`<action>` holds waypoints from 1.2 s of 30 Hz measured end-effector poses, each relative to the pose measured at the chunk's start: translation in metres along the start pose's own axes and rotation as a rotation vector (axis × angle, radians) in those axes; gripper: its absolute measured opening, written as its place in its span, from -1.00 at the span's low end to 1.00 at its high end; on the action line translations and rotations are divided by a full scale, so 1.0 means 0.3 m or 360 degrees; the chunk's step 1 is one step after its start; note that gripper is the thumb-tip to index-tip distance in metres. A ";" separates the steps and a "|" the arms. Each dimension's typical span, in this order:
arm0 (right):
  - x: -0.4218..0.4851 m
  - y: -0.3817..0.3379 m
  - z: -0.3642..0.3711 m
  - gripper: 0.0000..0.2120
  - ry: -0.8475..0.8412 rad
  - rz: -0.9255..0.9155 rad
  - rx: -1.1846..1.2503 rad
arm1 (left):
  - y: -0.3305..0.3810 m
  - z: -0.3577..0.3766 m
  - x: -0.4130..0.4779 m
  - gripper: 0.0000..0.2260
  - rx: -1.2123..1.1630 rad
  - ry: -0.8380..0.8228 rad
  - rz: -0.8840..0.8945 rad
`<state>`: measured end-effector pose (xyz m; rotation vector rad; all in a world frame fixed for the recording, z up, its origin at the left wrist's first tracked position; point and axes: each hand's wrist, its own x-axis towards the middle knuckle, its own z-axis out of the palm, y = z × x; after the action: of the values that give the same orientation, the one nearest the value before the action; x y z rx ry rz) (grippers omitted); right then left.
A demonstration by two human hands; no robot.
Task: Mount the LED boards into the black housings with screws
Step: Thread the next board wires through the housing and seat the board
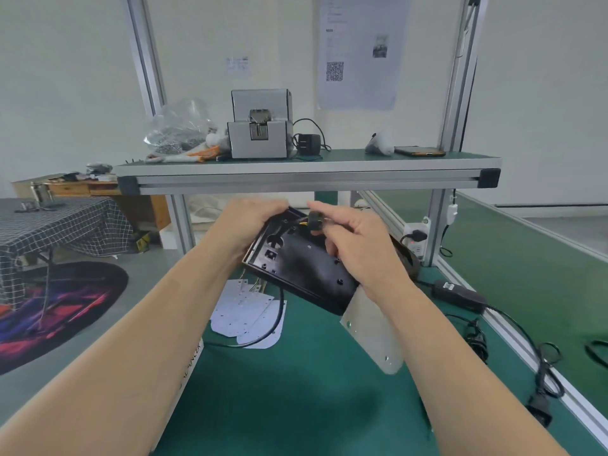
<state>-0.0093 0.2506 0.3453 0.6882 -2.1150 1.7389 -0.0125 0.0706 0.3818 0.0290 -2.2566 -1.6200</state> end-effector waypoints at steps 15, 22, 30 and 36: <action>-0.018 -0.062 0.012 -0.86 0.0399 -0.0664 -0.0697 | 0.200 0.094 0.013 -0.64 0.0085 -0.0106 0.0223; -0.006 -0.123 -0.075 -0.90 0.0632 -0.0888 -0.0745 | 0.331 0.146 -0.026 -0.71 0.0299 -0.0143 0.0709; 0.036 -0.143 -0.137 -0.61 0.0833 -0.0667 -0.0827 | 0.373 0.166 -0.056 -0.60 0.0575 -0.0052 0.0920; 0.065 -0.184 -0.243 -0.58 0.0219 -0.0417 -0.0409 | 0.424 0.187 -0.097 -0.71 0.0620 -0.0091 0.1095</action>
<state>0.0005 0.3108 0.4164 0.7126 -2.0037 1.3113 0.0221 0.1717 0.4752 -0.6260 -2.2293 -0.8282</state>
